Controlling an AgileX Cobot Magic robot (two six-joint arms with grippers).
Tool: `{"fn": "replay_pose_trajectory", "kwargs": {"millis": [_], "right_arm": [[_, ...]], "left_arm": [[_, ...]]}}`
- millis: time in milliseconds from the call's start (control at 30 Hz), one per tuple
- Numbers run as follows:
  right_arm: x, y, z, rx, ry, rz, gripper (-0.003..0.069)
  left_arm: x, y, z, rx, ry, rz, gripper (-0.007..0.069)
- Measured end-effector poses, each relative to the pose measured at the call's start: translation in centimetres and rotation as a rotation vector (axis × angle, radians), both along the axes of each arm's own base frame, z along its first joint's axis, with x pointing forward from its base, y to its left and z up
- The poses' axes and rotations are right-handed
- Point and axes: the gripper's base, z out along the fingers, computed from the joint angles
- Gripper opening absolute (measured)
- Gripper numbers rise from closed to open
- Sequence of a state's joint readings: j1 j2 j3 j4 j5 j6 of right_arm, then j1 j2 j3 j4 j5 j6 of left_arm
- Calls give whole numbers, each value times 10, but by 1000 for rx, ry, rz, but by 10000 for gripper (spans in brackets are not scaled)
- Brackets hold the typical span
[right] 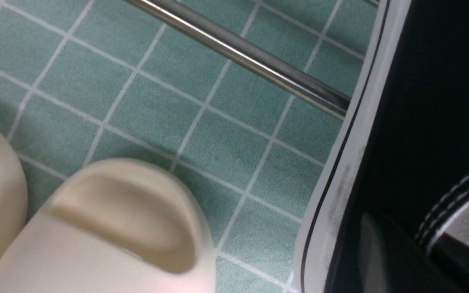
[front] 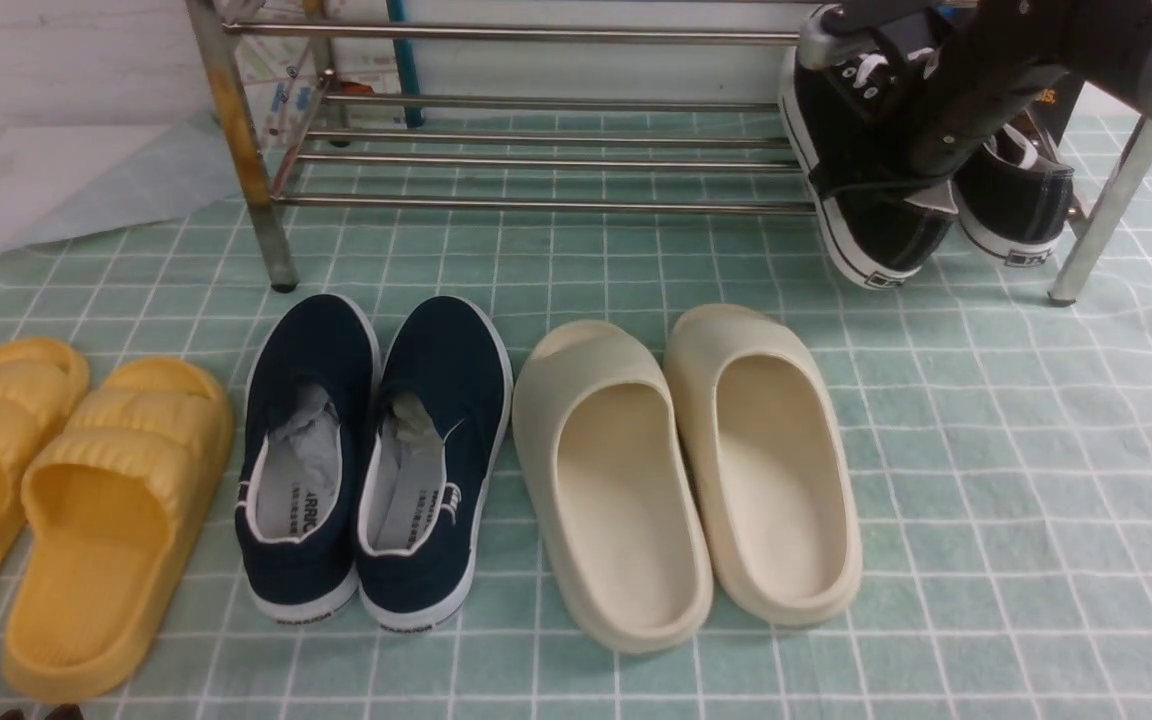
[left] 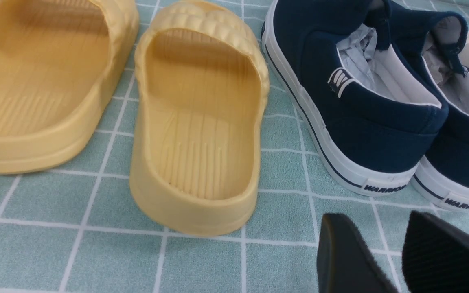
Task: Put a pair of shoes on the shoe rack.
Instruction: Use the right arm to put a shoe into the shoe rack
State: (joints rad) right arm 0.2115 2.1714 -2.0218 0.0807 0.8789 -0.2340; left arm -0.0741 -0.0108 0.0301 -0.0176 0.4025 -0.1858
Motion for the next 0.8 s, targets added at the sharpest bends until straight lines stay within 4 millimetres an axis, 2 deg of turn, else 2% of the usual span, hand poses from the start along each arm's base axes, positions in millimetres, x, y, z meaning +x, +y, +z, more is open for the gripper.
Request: {"fn": "replay_pose_trajectory", "kwargs": {"millis": [233,500,800], "right_arm": [[1,-1,2,-35,-13,7,15],[6,-7,16,-92,-71,6,15],[14,-6,-7,-117,-37,7,37]], "left_arm": [[0,0,0,0,0,0,239],[0,0,0,0,0,0,239],[0,0,0,0,0,0,239]]}}
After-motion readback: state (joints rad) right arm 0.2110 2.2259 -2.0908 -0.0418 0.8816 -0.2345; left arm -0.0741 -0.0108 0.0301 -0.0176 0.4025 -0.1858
